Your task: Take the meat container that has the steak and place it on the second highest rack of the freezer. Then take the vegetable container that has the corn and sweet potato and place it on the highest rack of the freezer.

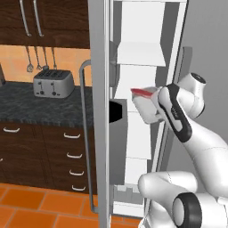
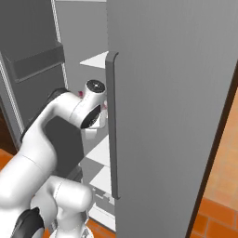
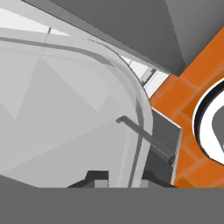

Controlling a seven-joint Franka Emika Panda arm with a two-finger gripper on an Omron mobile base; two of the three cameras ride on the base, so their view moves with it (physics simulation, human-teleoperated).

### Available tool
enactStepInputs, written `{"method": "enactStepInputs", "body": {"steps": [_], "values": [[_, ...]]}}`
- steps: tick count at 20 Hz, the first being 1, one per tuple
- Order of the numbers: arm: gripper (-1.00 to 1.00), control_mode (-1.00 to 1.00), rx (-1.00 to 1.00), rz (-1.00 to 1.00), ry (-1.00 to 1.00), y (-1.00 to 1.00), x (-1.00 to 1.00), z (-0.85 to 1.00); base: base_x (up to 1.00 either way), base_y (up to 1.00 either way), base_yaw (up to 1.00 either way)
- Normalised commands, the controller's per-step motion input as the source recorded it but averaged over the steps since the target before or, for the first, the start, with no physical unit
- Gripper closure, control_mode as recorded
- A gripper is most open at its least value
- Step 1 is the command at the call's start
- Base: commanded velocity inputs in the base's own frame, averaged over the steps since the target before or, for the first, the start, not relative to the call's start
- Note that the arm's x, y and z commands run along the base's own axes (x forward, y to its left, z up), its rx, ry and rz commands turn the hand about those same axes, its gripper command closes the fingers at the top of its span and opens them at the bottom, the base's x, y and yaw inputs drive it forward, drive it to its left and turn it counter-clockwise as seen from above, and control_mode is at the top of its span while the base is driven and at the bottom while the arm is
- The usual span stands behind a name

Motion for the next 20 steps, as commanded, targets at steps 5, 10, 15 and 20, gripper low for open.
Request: {"method": "enactStepInputs", "body": {"steps": [5, 10, 15, 20], "values": [[1.0, -1.0, 0.1, 0.0, 0.0, 0.06, 0.29, 0.0, 0.0, 0.0, 0.0], [1.0, -1.0, 0.01, -0.01, 0.0, 0.0, 0.6, 0.0, 0.0, 0.0, 0.0], [1.0, -1.0, -0.01, -0.08, -0.01, 0.07, 0.38, -0.23, 0.0, 0.0, 0.0], [1.0, -1.0, -0.01, -0.14, -0.02, 0.17, 0.57, -0.24, 0.0, 0.0, 0.0]]}}
